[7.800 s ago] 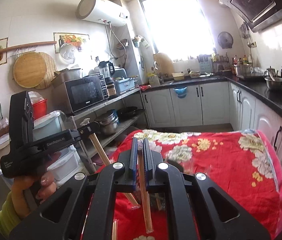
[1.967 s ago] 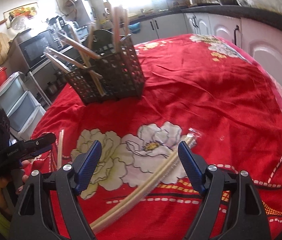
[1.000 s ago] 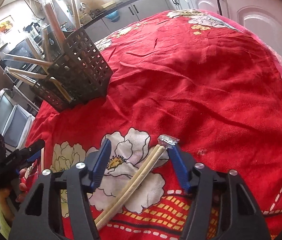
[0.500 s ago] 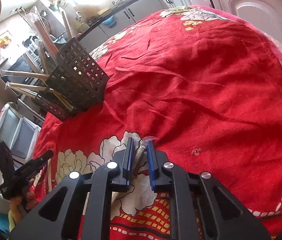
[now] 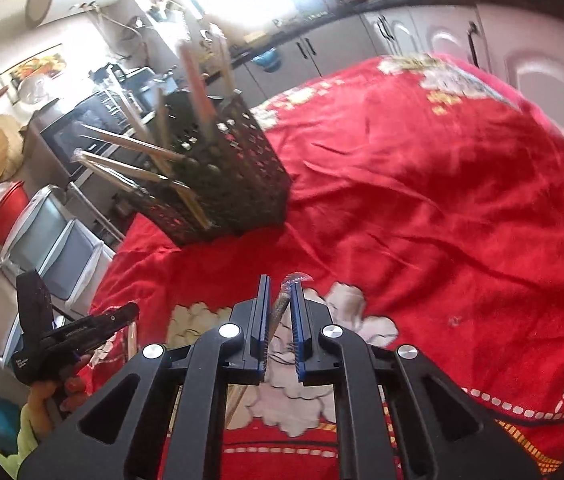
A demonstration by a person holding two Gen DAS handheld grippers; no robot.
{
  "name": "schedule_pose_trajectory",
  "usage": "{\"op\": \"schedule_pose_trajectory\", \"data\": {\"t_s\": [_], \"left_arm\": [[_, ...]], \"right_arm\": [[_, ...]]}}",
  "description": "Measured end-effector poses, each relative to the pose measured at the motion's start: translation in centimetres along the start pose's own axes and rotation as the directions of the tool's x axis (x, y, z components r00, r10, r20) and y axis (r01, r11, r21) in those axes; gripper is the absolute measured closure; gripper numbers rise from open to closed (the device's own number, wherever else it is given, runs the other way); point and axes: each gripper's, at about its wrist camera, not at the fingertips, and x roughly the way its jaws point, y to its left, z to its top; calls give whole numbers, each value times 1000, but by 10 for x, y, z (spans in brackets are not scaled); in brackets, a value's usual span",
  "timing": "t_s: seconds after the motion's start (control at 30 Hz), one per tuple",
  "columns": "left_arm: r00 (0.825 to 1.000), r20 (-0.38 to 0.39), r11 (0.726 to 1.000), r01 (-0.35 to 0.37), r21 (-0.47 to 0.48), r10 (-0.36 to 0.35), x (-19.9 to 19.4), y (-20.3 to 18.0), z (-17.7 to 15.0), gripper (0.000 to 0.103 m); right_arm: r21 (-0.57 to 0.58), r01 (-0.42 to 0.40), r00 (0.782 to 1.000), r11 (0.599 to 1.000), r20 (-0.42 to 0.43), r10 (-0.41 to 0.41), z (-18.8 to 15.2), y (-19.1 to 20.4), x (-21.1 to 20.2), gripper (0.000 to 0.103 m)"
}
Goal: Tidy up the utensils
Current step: 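Close the right gripper on a chopstick pair while the left gripper grasps another, then lift both held chopstick pairs and carry them over the caddy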
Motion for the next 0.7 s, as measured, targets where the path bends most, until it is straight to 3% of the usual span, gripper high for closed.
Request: {"op": "schedule_pose_trajectory", "data": {"t_s": [0.37, 0.7], "left_arm": [[992, 104, 994, 66, 83, -75, -49, -37, 18, 98], [969, 202, 976, 105, 191, -144, -90, -83, 48, 99]], "right_arm": [[-111, -69, 994, 991, 78, 78, 17, 47, -30, 96], [-192, -99, 982, 976, 137, 127, 31, 77, -51, 97]]}}
